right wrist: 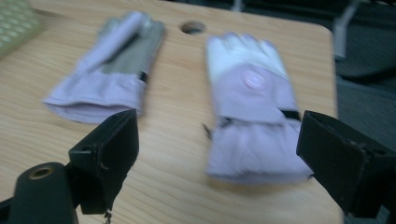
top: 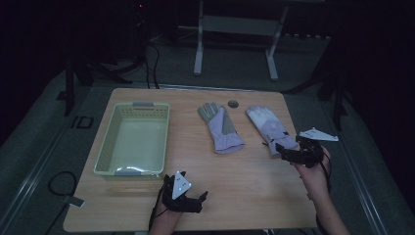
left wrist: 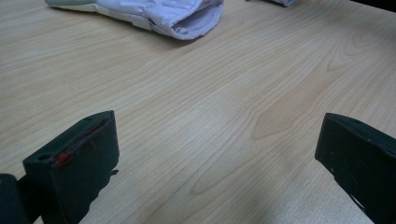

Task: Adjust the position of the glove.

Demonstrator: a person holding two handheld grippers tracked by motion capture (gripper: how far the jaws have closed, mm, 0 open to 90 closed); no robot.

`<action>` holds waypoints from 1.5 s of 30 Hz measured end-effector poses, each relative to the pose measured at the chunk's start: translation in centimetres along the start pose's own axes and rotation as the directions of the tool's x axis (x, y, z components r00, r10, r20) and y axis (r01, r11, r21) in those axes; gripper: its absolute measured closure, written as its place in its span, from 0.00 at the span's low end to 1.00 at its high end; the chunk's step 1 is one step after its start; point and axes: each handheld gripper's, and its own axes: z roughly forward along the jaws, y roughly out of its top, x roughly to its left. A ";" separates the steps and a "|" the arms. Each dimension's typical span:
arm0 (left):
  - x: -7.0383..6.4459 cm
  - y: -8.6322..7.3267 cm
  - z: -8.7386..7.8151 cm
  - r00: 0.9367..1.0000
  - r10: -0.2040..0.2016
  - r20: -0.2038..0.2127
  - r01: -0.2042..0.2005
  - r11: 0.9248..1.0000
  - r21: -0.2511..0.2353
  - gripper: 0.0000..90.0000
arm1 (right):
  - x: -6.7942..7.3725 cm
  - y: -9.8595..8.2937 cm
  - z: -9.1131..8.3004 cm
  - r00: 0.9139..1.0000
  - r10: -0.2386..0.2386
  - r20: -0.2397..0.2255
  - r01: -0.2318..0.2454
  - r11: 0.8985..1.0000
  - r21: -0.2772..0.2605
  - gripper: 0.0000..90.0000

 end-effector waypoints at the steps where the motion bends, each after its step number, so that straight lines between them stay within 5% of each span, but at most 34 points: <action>1: 0.0 0.0 0.0 1.000 0.002 -0.001 -0.002 1.000 0.001 0.00 | 0.4 0.2 0.2 1.000 -0.013 0.009 0.013 1.000 -0.002 0.13; 16: 0.0 0.0 0.0 1.000 0.004 0.003 -0.004 1.000 -0.002 0.00 | 2.5 3.0 3.2 0.996 -0.054 -0.077 0.055 0.998 0.005 0.20; 28: 0.0 0.0 0.0 1.000 0.007 0.016 -0.007 1.000 -0.002 0.00 | 5.6 6.5 7.3 0.985 -0.094 -0.146 0.101 0.994 0.041 0.34; 45: 0.1 0.0 -0.1 1.000 0.005 0.024 -0.005 1.000 -0.008 0.00 | 9.1 7.9 13.8 0.969 -0.132 -0.207 0.161 0.978 0.130 0.43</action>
